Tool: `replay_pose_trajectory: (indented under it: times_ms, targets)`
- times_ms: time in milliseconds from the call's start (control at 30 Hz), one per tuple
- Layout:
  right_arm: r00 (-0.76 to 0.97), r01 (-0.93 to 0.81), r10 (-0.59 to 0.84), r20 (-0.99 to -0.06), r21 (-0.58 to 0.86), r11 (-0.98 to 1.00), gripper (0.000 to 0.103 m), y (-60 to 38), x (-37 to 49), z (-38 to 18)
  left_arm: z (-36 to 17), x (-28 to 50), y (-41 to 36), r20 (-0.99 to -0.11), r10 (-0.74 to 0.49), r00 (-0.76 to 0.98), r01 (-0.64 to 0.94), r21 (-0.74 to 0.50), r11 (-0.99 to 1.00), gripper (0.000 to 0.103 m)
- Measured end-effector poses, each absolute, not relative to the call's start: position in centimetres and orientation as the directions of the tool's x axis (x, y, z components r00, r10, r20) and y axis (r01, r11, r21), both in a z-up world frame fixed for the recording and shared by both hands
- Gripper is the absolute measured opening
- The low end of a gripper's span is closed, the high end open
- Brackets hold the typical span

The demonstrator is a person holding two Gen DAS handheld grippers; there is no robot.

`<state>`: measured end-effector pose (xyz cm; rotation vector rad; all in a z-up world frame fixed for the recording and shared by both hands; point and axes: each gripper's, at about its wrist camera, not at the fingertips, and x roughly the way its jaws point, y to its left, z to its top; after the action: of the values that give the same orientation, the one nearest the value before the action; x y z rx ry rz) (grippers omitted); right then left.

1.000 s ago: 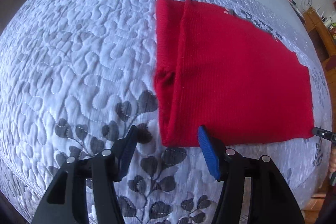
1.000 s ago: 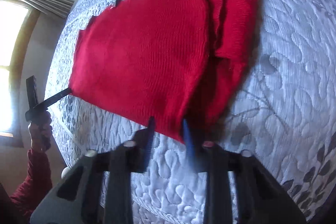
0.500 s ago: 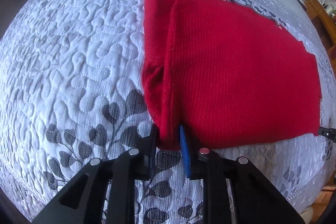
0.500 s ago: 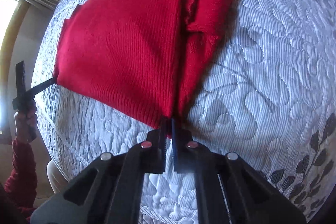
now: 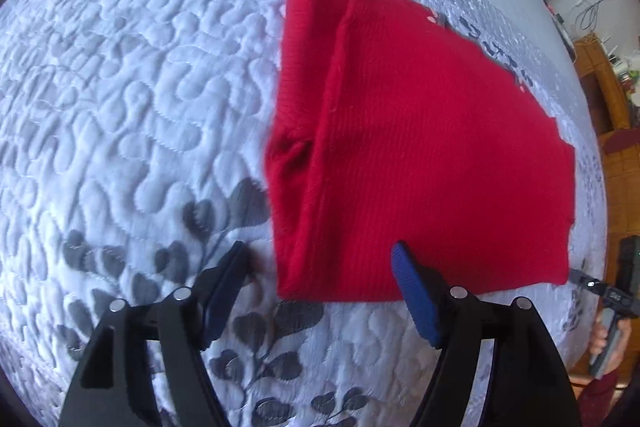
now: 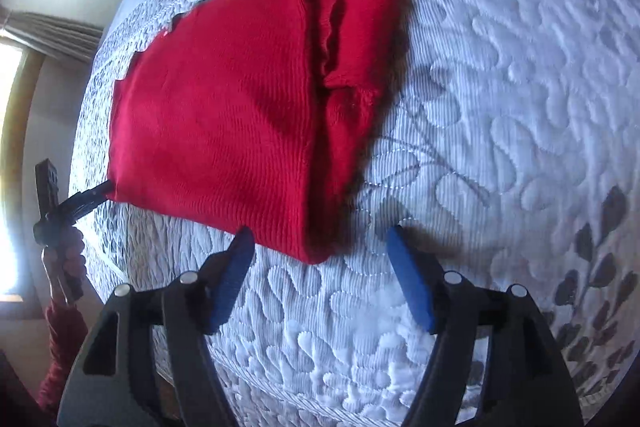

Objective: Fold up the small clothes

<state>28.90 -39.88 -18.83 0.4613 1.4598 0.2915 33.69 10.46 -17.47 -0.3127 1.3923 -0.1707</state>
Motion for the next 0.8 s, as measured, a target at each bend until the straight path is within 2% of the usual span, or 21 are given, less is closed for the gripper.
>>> replay_pose_trajectory:
  times_ms: [67, 100, 133, 200, 233, 267, 300, 333, 367, 433, 800]
  targets:
    - [0.105, 0.078, 0.469, -0.877, 0.478, 0.875, 0.070, -39.7, 29.3, -18.9, -17.6, 34.2, 10.0, -0.938, -0.301, 0.174, -0.067, -0.316, 0.946, 0.074]
    - [0.108, 0.079, 0.473, -0.874, 0.482, 0.873, 0.069, -39.5, 29.5, -19.0, -17.5, 34.5, 9.7, -0.938, -0.299, 0.173, -0.055, -0.312, 0.948, 0.069]
    - [0.108, 0.081, 0.480, -0.870, 0.489, 0.868, 0.062, -39.4, 29.9, -19.1, -17.6, 34.8, 9.2, -0.941, -0.291, 0.171, -0.048, -0.303, 0.952, 0.066]
    - [0.100, 0.084, 0.479, -0.872, 0.487, 0.870, 0.058, -38.9, 30.5, -19.4, -17.7, 35.3, 8.3, -0.953, -0.258, 0.161, -0.040, -0.268, 0.963, 0.049]
    - [0.095, 0.077, 0.471, -0.877, 0.478, 0.875, 0.053, -38.6, 30.8, -19.5, -17.8, 35.6, 7.9, -0.956, -0.248, 0.158, -0.035, -0.257, 0.966, 0.046]
    - [0.093, 0.070, 0.458, -0.884, 0.465, 0.883, 0.050, -38.2, 30.9, -19.6, -17.8, 35.7, 7.6, -0.959, -0.236, 0.157, -0.033, -0.243, 0.969, 0.038]
    - [0.093, 0.061, 0.444, -0.891, 0.450, 0.891, 0.041, -38.0, 31.1, -19.6, -17.8, 35.8, 7.5, -0.961, -0.230, 0.154, -0.032, -0.237, 0.971, 0.026]
    - [0.092, 0.051, 0.438, -0.894, 0.444, 0.895, 0.023, -37.8, 31.1, -19.6, -17.7, 35.7, 7.5, -0.960, -0.233, 0.155, -0.035, -0.240, 0.970, 0.019]
    - [0.085, 0.048, 0.465, -0.881, 0.470, 0.882, 0.013, -37.6, 31.0, -19.6, -17.7, 35.9, 7.2, -0.959, -0.238, 0.156, -0.040, -0.247, 0.968, 0.016]
    - [0.088, 0.053, 0.481, -0.872, 0.486, 0.872, 0.009, -37.7, 30.8, -19.6, -17.4, 35.7, 7.3, -0.958, -0.233, 0.169, -0.047, -0.244, 0.969, 0.014]
    - [0.127, 0.011, 0.514, -0.848, 0.520, 0.854, 0.007, -38.7, 28.2, -15.9, -13.9, 33.0, 9.2, -0.938, -0.265, 0.222, -0.032, -0.279, 0.960, 0.012]
